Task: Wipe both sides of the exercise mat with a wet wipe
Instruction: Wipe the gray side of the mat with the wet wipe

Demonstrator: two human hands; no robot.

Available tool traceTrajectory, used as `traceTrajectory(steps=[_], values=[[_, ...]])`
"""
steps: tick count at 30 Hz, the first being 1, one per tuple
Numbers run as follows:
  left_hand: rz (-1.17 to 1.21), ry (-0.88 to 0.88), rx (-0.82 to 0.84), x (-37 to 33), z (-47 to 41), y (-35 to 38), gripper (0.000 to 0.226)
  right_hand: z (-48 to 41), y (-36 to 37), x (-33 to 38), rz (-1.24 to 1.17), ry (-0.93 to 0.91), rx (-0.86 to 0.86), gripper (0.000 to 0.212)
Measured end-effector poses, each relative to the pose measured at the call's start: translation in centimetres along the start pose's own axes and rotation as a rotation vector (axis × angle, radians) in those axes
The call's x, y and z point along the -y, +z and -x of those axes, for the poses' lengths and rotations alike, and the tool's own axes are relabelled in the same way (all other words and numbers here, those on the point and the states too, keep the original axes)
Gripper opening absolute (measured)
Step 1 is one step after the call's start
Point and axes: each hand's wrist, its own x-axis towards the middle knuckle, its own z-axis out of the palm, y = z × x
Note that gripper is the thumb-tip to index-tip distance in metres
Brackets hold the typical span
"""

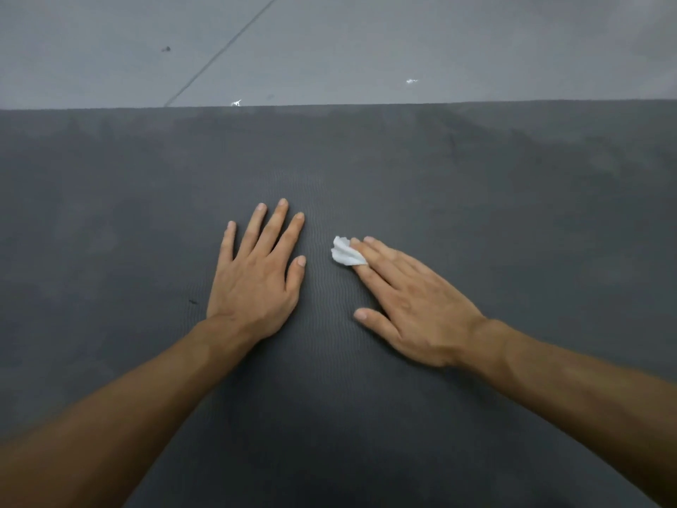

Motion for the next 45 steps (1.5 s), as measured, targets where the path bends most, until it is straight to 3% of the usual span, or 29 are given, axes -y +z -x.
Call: traceTrajectory(steps=[3,8,11,13,20,26,28,33,36,45], values=[[0.008,0.037,0.006,-0.6,-0.6,-0.1,0.066,1.8,0.8,1.2,0.031,0.007,-0.019,0.075],[0.018,0.113,0.034,-2.8,-1.7,0.1,0.067,1.9,0.7,-3.7,-0.077,0.495,-0.221,0.074],[0.001,0.208,0.043,-4.3,-2.0,0.3,0.068,2.4,0.5,-6.8,-0.112,0.602,-0.233,0.072],[-0.009,0.265,0.045,-5.4,-2.1,0.7,0.067,2.5,0.4,-6.9,-0.114,0.604,-0.212,0.071],[0.001,0.148,0.011,-7.5,-1.4,1.3,0.063,4.7,1.9,-0.5,-0.085,0.412,-0.169,0.078],[-0.055,0.17,0.005,-7.2,-1.2,1.6,0.06,8.3,3.4,5.4,-0.069,0.309,-0.088,0.073],[-0.056,0.17,0.008,-7.3,-1.2,1.6,0.06,8.3,3.2,5.2,-0.071,0.366,-0.111,0.073],[-0.057,0.146,0.02,-7.3,-1.2,1.6,0.061,8.0,3.0,0.9,-0.101,0.749,-0.246,0.075],[-0.063,0.146,0.02,-7.3,-1.2,1.8,0.062,8.1,2.9,0.0,-0.151,0.811,-0.224,0.078],[-0.035,0.146,0.013,-7.3,-1.1,1.8,0.064,7.8,4.1,8.5,-0.219,0.491,-0.171,0.074]])
